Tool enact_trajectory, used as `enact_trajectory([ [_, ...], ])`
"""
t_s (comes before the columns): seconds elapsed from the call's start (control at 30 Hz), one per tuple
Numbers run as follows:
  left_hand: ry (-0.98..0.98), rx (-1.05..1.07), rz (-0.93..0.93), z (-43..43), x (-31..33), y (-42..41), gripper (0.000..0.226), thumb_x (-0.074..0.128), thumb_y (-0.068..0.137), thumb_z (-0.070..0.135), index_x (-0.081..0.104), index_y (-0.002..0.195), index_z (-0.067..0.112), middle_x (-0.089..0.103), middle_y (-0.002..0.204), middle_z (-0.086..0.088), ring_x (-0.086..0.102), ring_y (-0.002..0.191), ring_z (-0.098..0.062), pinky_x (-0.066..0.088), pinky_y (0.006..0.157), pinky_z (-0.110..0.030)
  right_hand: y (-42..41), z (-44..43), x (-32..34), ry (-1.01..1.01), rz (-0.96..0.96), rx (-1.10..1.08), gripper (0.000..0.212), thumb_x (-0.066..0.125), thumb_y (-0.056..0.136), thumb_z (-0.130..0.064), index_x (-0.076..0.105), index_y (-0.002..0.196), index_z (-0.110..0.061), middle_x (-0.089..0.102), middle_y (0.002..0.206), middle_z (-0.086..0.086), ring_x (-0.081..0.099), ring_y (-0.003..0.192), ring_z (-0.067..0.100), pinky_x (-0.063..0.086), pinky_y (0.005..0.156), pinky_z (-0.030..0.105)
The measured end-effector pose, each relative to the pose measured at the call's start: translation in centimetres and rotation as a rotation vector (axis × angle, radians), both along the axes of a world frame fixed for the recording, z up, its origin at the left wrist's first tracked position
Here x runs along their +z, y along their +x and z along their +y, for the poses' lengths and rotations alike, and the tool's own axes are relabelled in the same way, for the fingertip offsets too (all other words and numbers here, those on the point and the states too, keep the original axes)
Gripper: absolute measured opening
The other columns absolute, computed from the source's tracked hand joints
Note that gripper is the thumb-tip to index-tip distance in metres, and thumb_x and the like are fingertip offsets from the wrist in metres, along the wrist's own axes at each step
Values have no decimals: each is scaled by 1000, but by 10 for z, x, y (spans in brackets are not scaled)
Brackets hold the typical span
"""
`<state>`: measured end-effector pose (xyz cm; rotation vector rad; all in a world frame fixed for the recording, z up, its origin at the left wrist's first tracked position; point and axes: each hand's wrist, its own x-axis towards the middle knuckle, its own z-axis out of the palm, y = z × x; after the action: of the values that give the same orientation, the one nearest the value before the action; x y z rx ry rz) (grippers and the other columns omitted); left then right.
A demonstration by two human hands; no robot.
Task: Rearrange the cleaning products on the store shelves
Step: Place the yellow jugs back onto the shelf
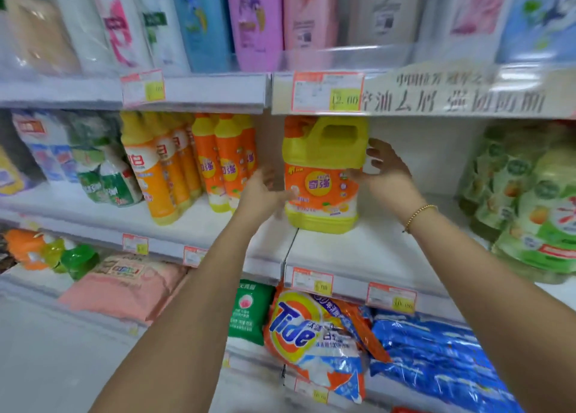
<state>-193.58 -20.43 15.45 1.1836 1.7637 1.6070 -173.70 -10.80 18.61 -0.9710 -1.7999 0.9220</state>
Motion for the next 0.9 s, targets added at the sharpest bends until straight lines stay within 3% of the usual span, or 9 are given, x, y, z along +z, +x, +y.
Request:
enact_trajectory([
  [0.07,5,-38,-16,18,2,-6,111,93,38,39,45,135,14,61,128,-7,58,118,-25,48,99,-45,-5,6,9,-78,45,107,69,77,77,-12,42,137,-14,54,130,4,54,114,21,47,94,33],
  [0.1,14,-62,-37,24,2,-4,106,93,38,36,47,131,16,64,122,-6,62,113,-25,51,95,-45,-6,8,11,-104,61,126,68,76,77,-9,42,136,-12,55,130,6,56,110,21,48,90,32],
  [0.23,65,-93,-109,22,-1,20,70,84,60,-5,50,115,23,66,109,-1,64,107,-25,53,86,-37,0,1,2,-78,111,131,74,82,69,-6,43,131,-17,55,114,-1,59,98,17,49,74,21],
  [0.33,99,-140,-76,0,-2,28,68,81,60,-13,53,113,20,67,106,2,66,94,-9,55,75,-21,8,-18,-4,-14,117,192,84,86,60,-1,39,129,-19,54,100,-14,54,87,-2,43,60,2],
  [0.4,107,-125,-13,-24,0,39,68,78,62,-16,52,117,14,65,105,6,63,89,3,52,70,-13,16,-30,-11,48,100,235,83,87,53,4,44,120,-19,57,100,-13,56,85,-7,42,65,1],
  [0.5,106,-69,124,-57,-4,57,68,83,60,-7,53,114,21,63,105,9,60,94,1,48,70,-7,38,-55,-26,36,188,288,75,88,50,5,50,106,-28,62,104,-7,60,89,-9,48,74,11],
  [0.67,165,-20,255,-101,7,91,67,88,60,12,52,108,42,63,112,14,59,105,-1,47,81,-11,80,-100,-16,134,206,244,78,91,52,-12,51,111,-42,61,113,-16,56,105,-3,45,81,8],
  [0.8,196,-49,280,-140,42,121,68,90,54,35,54,112,40,67,107,22,61,103,4,50,83,-13,115,-128,21,226,240,305,74,90,53,-5,53,109,-35,63,104,-25,59,96,-6,46,78,9],
  [0.9,259,-109,189,-163,64,145,71,93,51,29,56,111,33,69,104,22,65,99,1,51,79,-14,139,-145,48,214,275,375,78,89,53,-1,53,116,-29,65,105,-19,62,101,1,50,79,16],
])
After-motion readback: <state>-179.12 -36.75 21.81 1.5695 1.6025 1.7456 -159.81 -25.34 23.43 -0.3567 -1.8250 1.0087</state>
